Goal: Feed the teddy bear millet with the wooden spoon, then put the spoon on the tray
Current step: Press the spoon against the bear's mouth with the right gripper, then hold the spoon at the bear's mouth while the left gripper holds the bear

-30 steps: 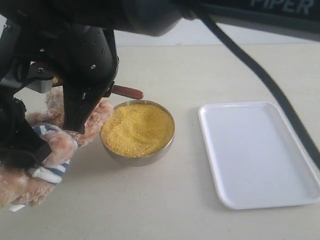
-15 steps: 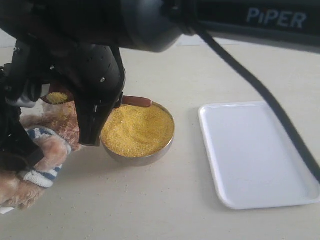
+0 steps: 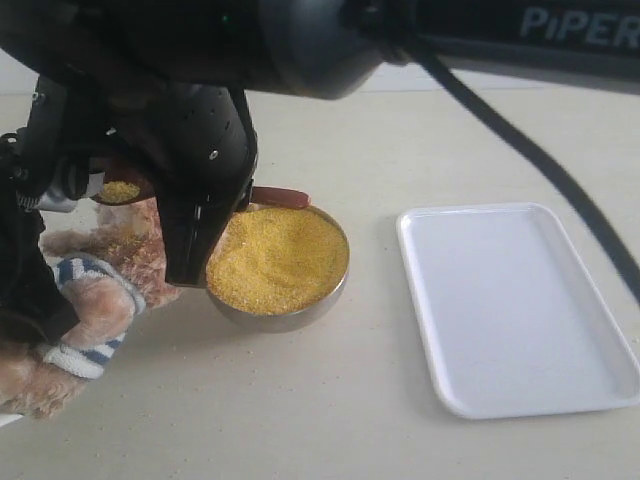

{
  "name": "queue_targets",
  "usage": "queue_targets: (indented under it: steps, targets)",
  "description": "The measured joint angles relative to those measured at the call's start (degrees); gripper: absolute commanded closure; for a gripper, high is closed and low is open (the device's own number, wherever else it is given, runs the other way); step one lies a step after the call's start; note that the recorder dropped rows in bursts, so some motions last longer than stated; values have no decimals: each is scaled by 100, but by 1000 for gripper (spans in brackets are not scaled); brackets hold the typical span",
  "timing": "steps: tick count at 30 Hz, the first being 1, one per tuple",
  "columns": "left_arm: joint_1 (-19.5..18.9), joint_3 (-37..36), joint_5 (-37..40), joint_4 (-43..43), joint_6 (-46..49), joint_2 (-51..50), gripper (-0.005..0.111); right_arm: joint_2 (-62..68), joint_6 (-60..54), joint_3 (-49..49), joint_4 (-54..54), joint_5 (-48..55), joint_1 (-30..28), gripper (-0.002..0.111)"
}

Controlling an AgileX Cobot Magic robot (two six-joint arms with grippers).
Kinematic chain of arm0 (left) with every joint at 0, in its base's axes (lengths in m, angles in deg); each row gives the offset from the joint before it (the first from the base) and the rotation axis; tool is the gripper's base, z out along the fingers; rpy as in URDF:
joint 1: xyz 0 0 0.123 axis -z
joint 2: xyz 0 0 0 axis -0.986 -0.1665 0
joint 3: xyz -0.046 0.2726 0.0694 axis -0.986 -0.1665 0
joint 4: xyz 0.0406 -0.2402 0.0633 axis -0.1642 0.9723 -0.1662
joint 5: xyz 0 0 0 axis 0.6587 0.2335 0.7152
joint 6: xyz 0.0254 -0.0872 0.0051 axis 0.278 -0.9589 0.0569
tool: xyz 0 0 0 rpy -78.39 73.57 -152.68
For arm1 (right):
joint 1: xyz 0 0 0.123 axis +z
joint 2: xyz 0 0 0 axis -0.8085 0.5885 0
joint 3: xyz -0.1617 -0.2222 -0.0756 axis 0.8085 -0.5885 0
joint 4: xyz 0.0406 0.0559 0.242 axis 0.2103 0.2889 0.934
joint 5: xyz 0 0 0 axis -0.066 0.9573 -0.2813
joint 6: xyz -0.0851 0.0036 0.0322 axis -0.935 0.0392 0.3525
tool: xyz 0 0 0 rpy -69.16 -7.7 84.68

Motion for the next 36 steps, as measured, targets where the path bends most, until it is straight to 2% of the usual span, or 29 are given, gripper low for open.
queue_targets:
  steps: [10, 24, 36]
  targets:
    - [0, 0, 0, 13, 245, 0, 103, -75, -149, 0, -21, 0, 229, 109]
    - [0, 0, 0, 147, 397, 0, 103, -75, -247, 0, -313, -113, 233, 109]
    - [0, 0, 107, 728, 746, 91, 103, -75, -283, -199, -583, -253, 233, 109]
